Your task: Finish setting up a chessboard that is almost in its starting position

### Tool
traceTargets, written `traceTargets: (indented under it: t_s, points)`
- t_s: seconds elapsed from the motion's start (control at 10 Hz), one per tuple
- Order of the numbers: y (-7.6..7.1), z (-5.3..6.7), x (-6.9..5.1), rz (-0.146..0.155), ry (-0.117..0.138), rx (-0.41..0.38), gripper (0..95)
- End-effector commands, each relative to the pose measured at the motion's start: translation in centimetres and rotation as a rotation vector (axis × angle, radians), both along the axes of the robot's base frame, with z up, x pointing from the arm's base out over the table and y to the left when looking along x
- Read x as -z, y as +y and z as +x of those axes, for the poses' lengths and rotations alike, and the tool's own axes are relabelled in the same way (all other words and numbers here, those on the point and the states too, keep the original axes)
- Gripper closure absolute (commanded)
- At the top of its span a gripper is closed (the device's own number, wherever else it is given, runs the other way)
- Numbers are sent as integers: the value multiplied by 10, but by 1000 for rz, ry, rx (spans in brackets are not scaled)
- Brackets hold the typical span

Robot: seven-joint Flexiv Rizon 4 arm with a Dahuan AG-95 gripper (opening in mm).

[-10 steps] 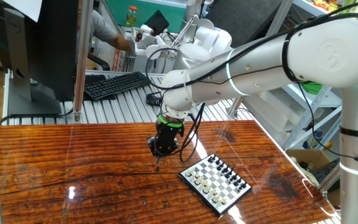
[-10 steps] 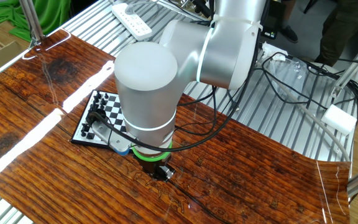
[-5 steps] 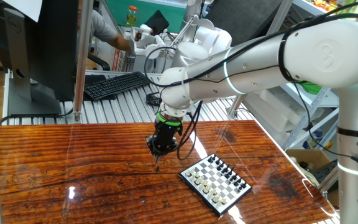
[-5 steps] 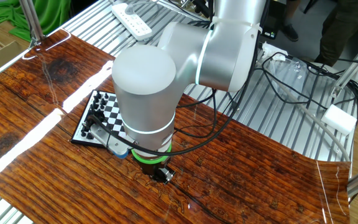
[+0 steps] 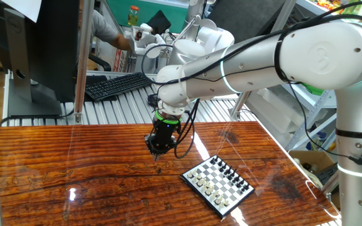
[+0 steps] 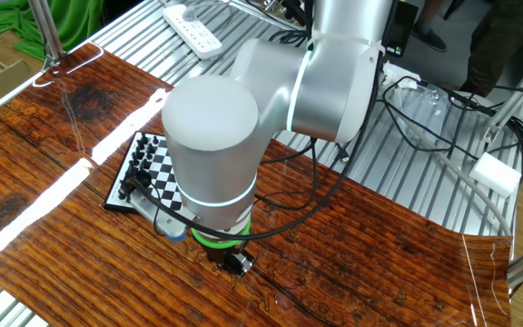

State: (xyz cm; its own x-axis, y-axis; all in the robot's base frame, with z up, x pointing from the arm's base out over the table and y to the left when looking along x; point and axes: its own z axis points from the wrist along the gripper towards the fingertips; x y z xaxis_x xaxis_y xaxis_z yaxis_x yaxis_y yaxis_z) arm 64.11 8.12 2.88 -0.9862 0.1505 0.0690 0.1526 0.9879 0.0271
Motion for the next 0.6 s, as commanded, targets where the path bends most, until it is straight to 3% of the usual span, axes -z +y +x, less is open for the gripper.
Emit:
traceTargets:
  t_s: [0.1,0.6]
  points:
    - [0,-1,-1,2,-1,-2,950]
    - [0,-1,-1,3,-1,-8,950]
